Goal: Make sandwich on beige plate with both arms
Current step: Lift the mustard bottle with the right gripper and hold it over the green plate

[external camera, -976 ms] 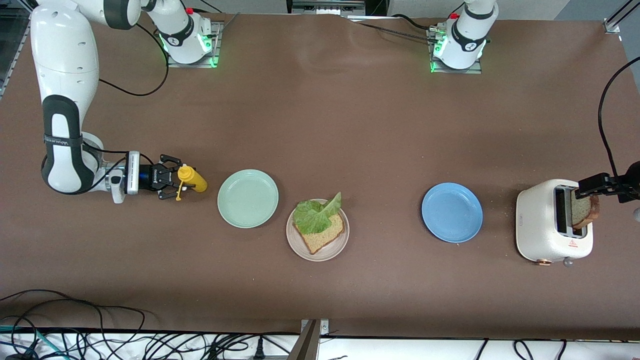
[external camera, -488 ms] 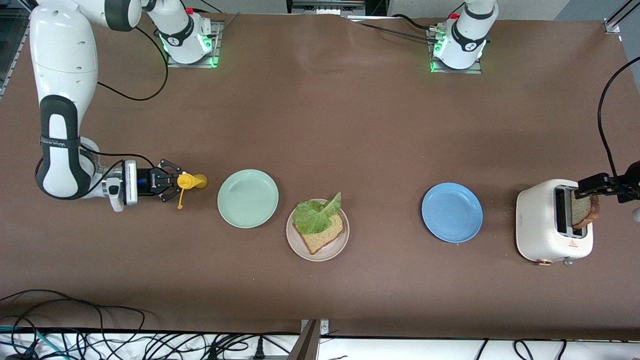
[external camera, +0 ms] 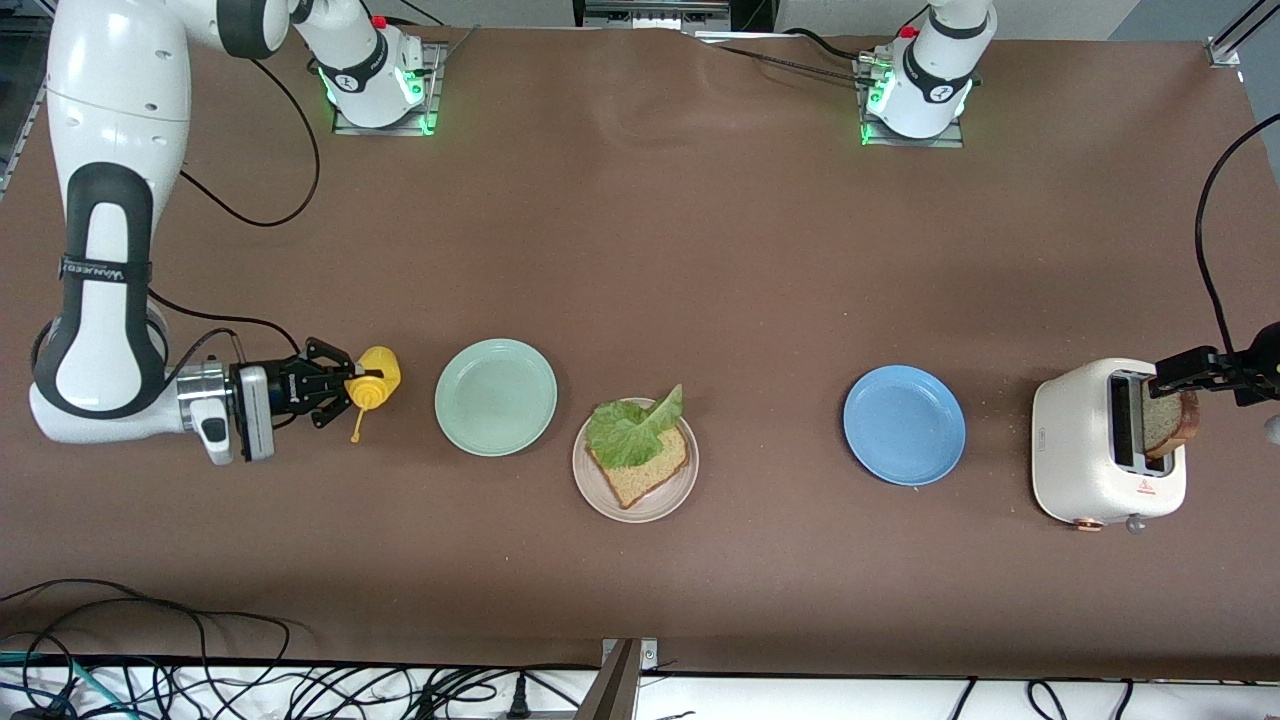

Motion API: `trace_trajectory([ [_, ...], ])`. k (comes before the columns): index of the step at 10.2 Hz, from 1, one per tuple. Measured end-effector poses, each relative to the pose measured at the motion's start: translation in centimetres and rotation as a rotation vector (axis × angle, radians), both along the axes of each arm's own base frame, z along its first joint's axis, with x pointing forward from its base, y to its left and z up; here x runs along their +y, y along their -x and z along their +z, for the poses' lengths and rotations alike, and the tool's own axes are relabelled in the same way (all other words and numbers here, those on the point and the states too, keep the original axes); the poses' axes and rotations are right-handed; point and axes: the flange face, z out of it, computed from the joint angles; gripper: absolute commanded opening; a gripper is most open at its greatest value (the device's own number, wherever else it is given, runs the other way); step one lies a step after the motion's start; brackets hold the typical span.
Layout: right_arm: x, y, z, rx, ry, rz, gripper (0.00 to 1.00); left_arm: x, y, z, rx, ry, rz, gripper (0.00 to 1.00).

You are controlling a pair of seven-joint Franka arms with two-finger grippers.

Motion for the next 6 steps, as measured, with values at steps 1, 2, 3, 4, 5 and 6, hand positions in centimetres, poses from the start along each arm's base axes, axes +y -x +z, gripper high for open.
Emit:
trace_trajectory([
  [1,3.2,-1.1,1.9,0.017,0.135,0.001,0.00,0.0,0.0,0.0,0.000,0.000,0.000,1.00],
  [2,6.9,-1.7,3.6,0.016,0.264,0.014,0.00,0.0,0.0,0.0,0.000,0.000,0.000,1.00],
  [3,10.5,-1.8,4.8,0.007,0.375,0.025,0.00,0.0,0.0,0.0,0.000,0.000,0.000,1.00],
  [4,13.9,-1.8,6.0,-0.019,0.491,0.037,0.00,0.0,0.0,0.0,0.000,0.000,0.000,1.00],
  [5,17.0,-1.5,7.2,-0.058,0.615,0.049,0.00,0.0,0.0,0.0,0.000,0.000,0.000,1.00],
  [6,20.3,-1.0,8.1,-0.110,0.735,0.055,0.00,0.0,0.0,0.0,0.001,0.000,0.001,1.00],
])
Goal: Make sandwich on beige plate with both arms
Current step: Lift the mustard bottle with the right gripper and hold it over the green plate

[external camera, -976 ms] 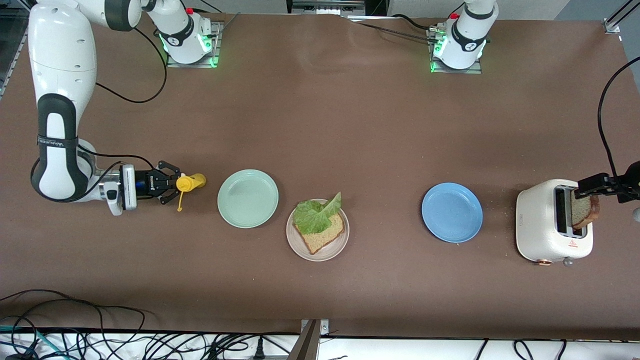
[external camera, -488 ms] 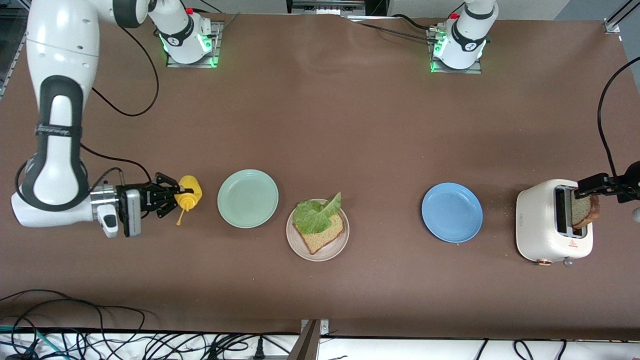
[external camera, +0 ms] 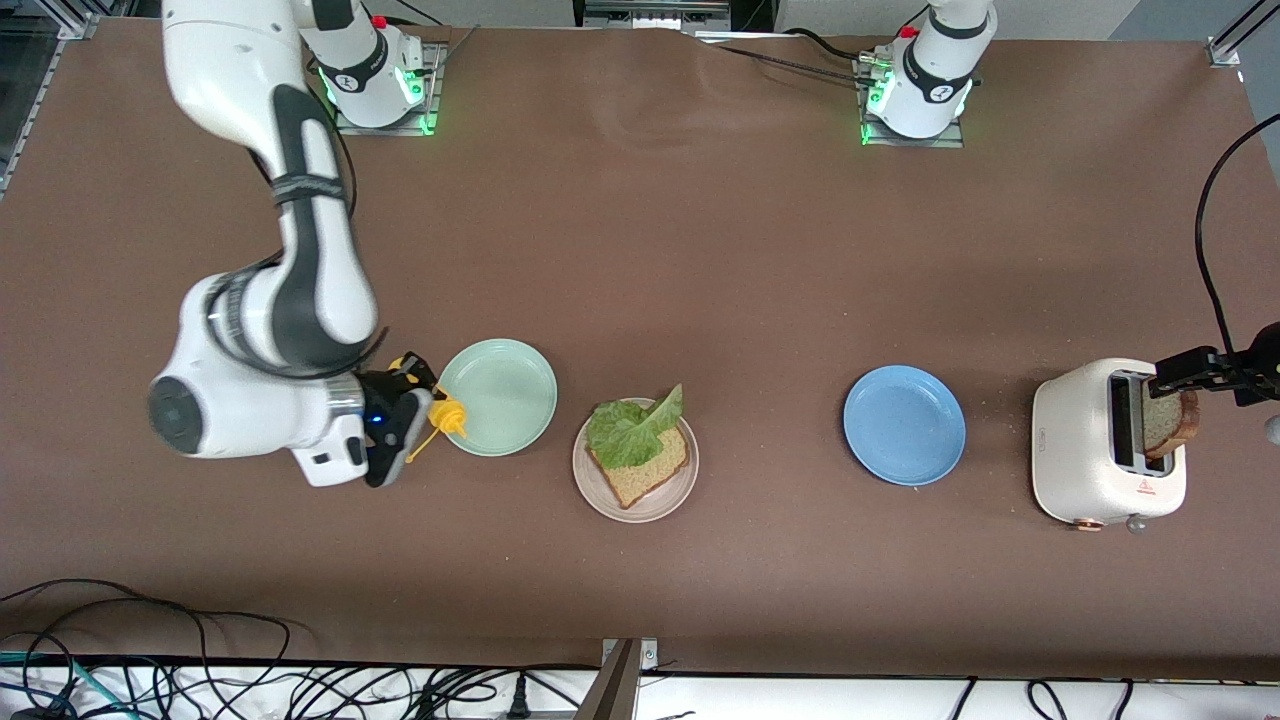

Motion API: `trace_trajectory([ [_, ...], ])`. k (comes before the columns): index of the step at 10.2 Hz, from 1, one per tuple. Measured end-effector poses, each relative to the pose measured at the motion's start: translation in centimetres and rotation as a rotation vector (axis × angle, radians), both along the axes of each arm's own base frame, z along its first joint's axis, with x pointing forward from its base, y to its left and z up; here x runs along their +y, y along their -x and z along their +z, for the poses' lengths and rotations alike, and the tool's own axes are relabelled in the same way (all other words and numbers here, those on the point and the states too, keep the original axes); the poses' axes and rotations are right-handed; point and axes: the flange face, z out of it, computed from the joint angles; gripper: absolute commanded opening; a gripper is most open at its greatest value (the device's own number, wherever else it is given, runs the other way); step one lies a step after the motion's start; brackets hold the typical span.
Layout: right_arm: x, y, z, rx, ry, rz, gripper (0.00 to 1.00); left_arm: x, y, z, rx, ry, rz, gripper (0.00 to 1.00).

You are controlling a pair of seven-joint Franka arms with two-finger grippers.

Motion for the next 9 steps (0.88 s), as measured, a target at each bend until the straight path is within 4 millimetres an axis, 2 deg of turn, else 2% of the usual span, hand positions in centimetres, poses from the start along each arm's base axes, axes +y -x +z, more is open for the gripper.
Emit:
trace_trajectory([
  [2,7.2,2.1,0.5,-0.125,0.216,0.084,0.00,0.0,0.0,0.0,0.000,0.000,0.000,1.00],
  [4,12.9,4.7,0.1,-0.225,0.378,0.198,0.00,0.1,0.0,0.0,0.000,0.000,0.001,1.00],
  [9,21.5,9.9,-2.3,-0.419,0.734,0.474,0.00,0.2,0.0,-0.1,0.001,0.000,0.003,1.00],
])
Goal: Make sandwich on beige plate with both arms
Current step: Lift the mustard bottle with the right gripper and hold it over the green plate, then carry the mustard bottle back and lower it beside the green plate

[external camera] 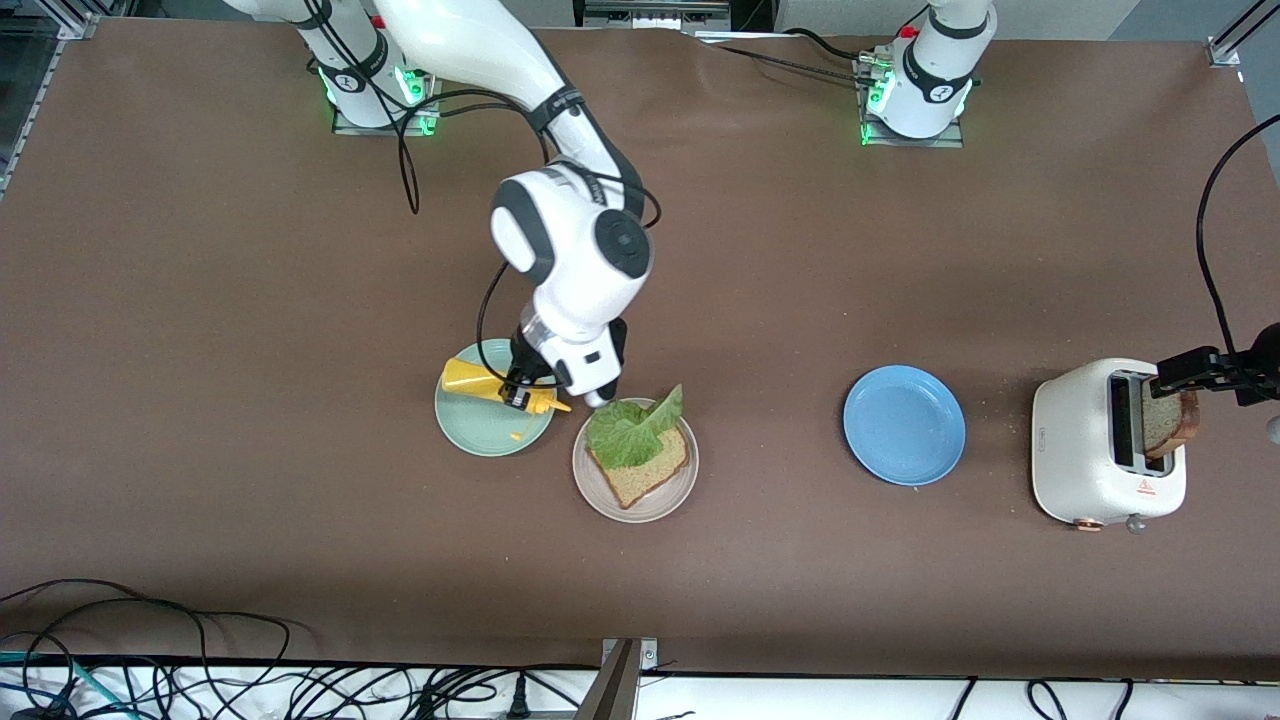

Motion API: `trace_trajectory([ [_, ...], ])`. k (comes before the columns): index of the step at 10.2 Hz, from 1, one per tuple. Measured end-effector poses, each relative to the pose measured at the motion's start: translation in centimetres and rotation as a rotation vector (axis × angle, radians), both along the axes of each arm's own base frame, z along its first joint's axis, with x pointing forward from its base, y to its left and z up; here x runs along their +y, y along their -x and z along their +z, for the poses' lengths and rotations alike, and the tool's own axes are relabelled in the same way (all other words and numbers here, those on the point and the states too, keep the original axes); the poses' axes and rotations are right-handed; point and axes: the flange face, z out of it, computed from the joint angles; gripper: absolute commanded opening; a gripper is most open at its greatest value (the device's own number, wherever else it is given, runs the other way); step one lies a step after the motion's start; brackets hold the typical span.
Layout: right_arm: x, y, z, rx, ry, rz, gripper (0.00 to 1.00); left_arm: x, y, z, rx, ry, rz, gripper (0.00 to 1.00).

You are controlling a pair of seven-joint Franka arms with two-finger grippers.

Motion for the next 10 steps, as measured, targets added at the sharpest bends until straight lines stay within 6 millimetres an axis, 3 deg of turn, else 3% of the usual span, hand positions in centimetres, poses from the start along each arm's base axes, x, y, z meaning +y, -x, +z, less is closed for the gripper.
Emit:
trace_trajectory([
  [2,2.4,1.7,-1.1,-0.033,0.066,0.062,0.00,0.0,0.0,0.0,0.000,0.000,0.000,1.00],
  [7,1.3,0.6,-0.4,-0.044,0.043,0.035,0.00,0.0,0.0,0.0,0.000,0.000,0.000,1.00],
  [9,-1.0,-0.9,0.8,0.027,-0.114,-0.085,0.00,0.0,0.0,0.0,0.000,0.000,0.000,1.00],
  [10,-3.6,-2.6,2.1,0.081,-0.228,-0.172,0.00,0.0,0.0,0.0,0.000,0.000,0.000,1.00],
])
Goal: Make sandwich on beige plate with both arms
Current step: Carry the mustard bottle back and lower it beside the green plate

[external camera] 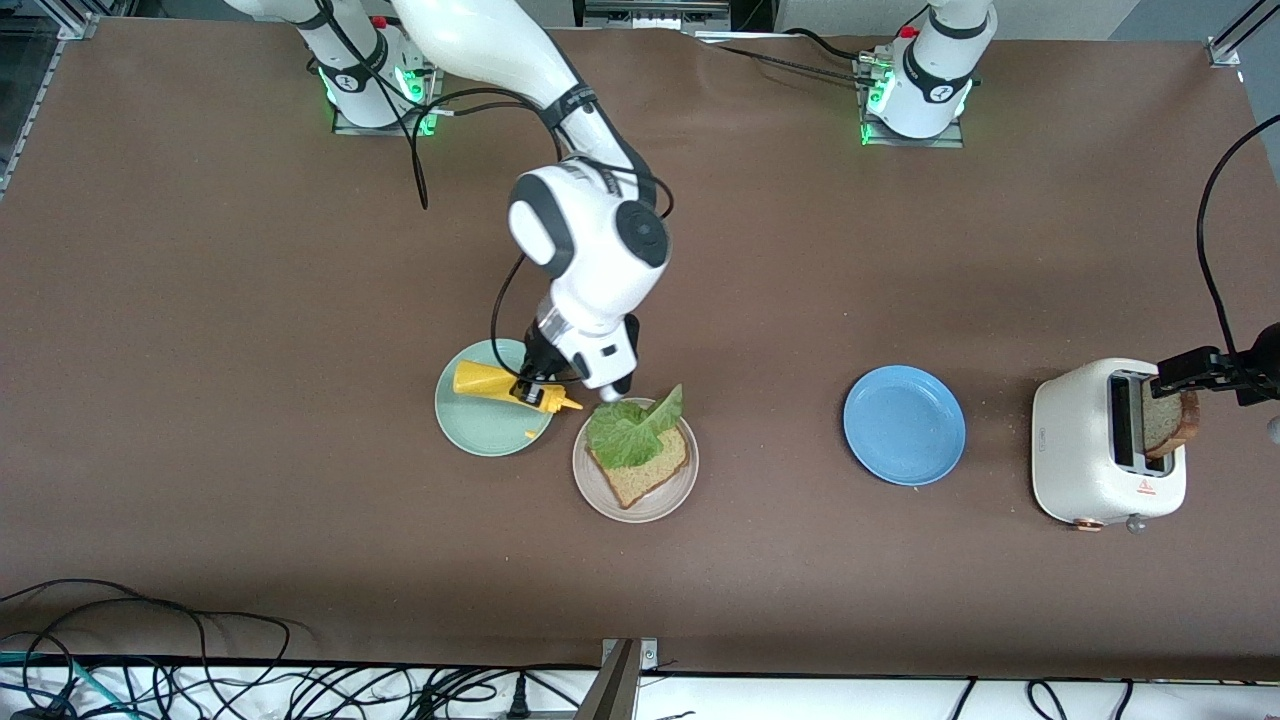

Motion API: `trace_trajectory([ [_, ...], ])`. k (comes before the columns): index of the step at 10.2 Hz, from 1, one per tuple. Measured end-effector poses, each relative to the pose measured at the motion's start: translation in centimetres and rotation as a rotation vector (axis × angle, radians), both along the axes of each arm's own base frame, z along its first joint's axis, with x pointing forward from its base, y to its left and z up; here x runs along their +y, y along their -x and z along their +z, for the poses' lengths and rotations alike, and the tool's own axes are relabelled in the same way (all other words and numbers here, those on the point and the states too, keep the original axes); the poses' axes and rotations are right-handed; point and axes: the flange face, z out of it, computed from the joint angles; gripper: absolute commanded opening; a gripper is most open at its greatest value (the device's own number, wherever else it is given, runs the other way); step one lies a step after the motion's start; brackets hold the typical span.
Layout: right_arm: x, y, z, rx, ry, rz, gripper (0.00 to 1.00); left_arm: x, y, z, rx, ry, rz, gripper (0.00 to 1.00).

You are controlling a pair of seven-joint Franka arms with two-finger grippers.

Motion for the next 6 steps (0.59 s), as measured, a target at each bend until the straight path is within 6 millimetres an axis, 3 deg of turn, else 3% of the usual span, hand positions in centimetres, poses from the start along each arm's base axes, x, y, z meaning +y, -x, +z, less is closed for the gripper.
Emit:
trace_trajectory([
  [2,-7.8,-4.2,2.1,0.140,-0.299,-0.187,0.00,0.5,0.0,-0.1,0.001,-0.002,-0.008,1.00],
  [4,-16.3,-7.6,2.1,0.274,-0.570,-0.294,0.00,2.3,0.1,-0.9,0.011,-0.001,-0.057,1.00],
  [5,-19.7,-8.5,1.8,0.324,-0.655,-0.291,0.00,3.9,0.1,-1.5,0.010,0.000,-0.083,1.00],
  [6,-21.9,-8.8,1.3,0.367,-0.724,-0.281,0.00,5.5,0.0,-2.2,0.001,0.000,-0.110,1.00],
])
